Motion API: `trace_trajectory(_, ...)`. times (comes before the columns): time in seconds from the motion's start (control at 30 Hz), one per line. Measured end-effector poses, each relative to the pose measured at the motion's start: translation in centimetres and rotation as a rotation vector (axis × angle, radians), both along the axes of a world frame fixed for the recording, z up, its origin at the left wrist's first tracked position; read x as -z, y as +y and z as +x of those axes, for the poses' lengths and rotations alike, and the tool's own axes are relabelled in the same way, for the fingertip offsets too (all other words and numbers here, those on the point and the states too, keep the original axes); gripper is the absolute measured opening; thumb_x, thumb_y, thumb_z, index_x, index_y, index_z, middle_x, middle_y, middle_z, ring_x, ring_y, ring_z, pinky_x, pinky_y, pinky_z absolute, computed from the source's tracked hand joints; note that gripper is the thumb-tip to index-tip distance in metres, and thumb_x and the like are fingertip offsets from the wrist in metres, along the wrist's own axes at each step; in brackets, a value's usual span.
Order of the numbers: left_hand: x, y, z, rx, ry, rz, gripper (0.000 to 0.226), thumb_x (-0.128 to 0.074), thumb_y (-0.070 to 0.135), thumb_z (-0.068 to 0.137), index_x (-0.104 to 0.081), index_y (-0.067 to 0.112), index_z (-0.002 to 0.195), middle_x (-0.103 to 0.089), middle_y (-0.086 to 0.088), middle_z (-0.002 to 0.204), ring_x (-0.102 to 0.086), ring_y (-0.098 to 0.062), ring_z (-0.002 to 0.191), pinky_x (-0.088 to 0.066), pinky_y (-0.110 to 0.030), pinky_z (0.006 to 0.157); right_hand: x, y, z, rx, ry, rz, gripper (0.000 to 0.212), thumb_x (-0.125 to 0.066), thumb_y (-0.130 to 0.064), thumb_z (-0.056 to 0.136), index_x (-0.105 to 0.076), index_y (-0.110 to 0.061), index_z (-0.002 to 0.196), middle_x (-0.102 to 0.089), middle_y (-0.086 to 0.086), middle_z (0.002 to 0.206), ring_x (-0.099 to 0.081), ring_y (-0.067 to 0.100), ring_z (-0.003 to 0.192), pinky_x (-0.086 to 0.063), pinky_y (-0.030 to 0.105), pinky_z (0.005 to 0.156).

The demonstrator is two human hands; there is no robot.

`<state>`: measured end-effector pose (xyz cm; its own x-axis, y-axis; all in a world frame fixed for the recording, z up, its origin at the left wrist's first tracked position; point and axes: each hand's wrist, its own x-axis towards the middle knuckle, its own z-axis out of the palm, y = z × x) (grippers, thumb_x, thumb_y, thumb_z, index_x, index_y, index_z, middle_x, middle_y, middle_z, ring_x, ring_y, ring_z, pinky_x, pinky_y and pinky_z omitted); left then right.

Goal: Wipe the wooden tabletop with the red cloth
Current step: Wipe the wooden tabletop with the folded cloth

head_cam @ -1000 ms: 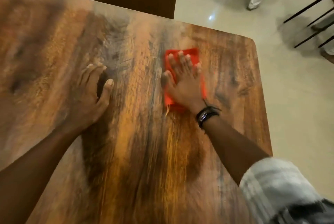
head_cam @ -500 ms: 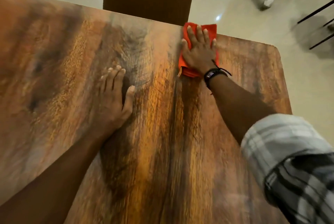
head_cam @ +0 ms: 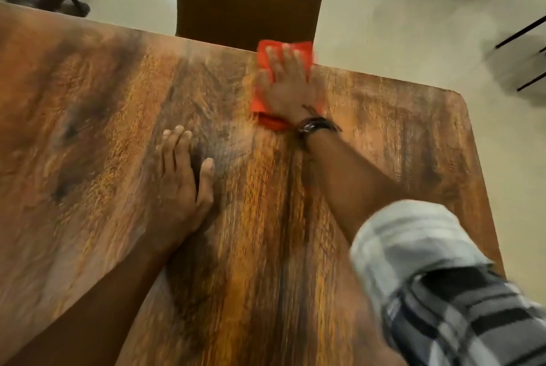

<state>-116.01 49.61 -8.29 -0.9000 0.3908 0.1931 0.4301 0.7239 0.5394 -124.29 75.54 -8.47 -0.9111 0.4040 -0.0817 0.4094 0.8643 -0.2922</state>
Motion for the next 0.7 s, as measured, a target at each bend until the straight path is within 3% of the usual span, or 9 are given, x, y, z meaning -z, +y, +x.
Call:
trace_trajectory(0.13, 0.8, 0.2, -0.3, -0.003, -0.012, -0.001, 0.059, -0.036, 0.037, 0.101, -0.033, 0.002, 0.149, -0.031, -0.015, 0.158, -0.016, -0.026, 0.151, -0.012, -0.049, 0.124, 0.1, 12.0, 7.4, 0.435, -0.042, 0.008, 0.066, -0.012, -0.057, 0.101, -0.004, -0.030, 0.160, 0.003, 0.006, 0.169, 0.007, 0.028, 0.155, 0.010, 0.059, 0.121)
trace_trajectory(0.23, 1.4, 0.2, -0.5, 0.003, -0.038, -0.035, 0.062, -0.030, 0.043, 0.102, -0.029, 0.006, 0.151, -0.026, -0.010, 0.160, -0.011, -0.023, 0.153, -0.013, -0.054, 0.122, -0.5, 11.8, 7.4, 0.576, -0.043, 0.027, 0.065, -0.020, -0.050, 0.104, -0.006, -0.022, 0.161, 0.001, 0.010, 0.168, 0.004, 0.031, 0.155, 0.005, 0.059, 0.122)
trace_trajectory(0.43, 1.2, 0.4, -0.3, 0.007, -0.049, 0.036, 0.060, -0.028, 0.041, 0.102, -0.028, 0.007, 0.152, -0.026, -0.009, 0.161, -0.010, -0.019, 0.153, -0.011, -0.048, 0.124, -0.2, 2.2, -1.2, 0.243, -0.040, 0.034, 0.065, -0.020, -0.052, 0.105, -0.002, -0.024, 0.161, 0.005, 0.009, 0.168, 0.007, 0.030, 0.155, 0.011, 0.058, 0.121)
trace_trajectory(0.53, 1.0, 0.1, -0.5, -0.056, -0.013, 0.154, 0.053, -0.034, 0.031, 0.103, -0.035, 0.004, 0.148, -0.033, -0.012, 0.157, -0.018, -0.021, 0.151, -0.012, -0.039, 0.125, -0.1, -6.2, -6.5, 0.005, -0.003, 0.049, 0.062, -0.022, -0.053, 0.104, -0.010, -0.029, 0.160, -0.004, 0.006, 0.169, 0.000, 0.027, 0.155, 0.009, 0.055, 0.121)
trace_trajectory(0.7, 0.9, -0.1, -0.6, -0.077, 0.021, 0.363, 0.050, -0.032, 0.026, 0.104, -0.038, -0.001, 0.145, -0.036, -0.016, 0.154, -0.025, -0.024, 0.148, -0.018, -0.038, 0.124, -0.5, -12.4, -8.3, -0.195, -0.004, 0.057, 0.059, -0.024, -0.054, 0.103, -0.013, -0.036, 0.159, -0.007, 0.000, 0.169, -0.003, 0.024, 0.155, 0.005, 0.055, 0.123)
